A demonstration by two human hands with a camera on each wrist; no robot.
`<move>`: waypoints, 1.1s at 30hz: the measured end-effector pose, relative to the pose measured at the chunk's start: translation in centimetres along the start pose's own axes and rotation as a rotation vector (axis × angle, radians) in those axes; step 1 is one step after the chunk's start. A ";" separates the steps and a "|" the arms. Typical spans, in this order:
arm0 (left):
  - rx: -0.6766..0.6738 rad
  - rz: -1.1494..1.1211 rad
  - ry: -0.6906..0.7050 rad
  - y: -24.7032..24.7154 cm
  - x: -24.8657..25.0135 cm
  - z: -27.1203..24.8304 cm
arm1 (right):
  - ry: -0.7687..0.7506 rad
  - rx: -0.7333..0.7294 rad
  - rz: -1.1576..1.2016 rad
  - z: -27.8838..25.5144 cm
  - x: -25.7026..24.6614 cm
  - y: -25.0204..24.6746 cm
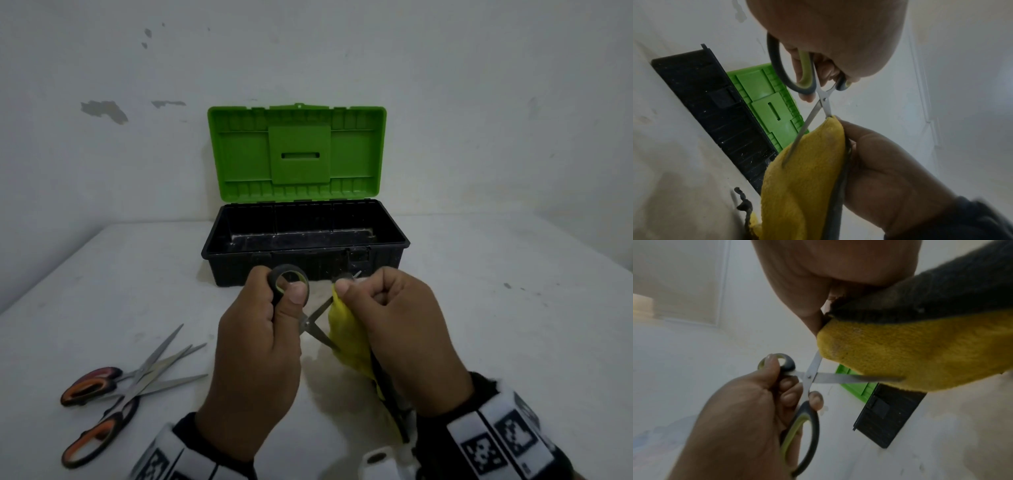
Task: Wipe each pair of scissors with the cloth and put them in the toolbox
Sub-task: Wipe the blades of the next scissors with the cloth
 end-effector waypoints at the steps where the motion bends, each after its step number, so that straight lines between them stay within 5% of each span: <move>1: -0.002 -0.002 -0.001 -0.1 -0.1 0.0 | 0.019 -0.042 -0.017 -0.4 -0.1 0.4; 8: -0.010 0.018 0.012 -0.1 -0.1 -0.2 | 0.056 0.038 0.098 0.7 0.5 -0.6; 13: -0.006 0.030 0.031 -0.4 0.0 -0.2 | 0.078 -0.059 0.080 -0.3 0.1 0.4; 17: 0.006 0.036 0.037 -0.3 0.3 0.0 | 0.057 0.055 0.137 0.8 0.2 -0.7; 22: 0.003 0.042 0.041 -0.5 0.2 -0.3 | 0.081 -0.050 0.089 -0.6 0.2 0.4; 27: 0.001 0.054 0.049 -0.3 0.5 -0.4 | 0.080 0.067 0.184 0.5 0.6 -0.9; 33: 0.007 0.057 0.059 -0.6 0.6 -0.4 | 0.089 -0.007 0.157 -0.1 0.2 -0.2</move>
Point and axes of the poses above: each hand's wrist, its own z-axis towards the middle knuckle, its own y-axis out of the palm, x = y × z, the point moved 4 cm from there along z, towards the middle knuckle, and after that the axes turned 14 degrees about z, right-handed, at the moved point
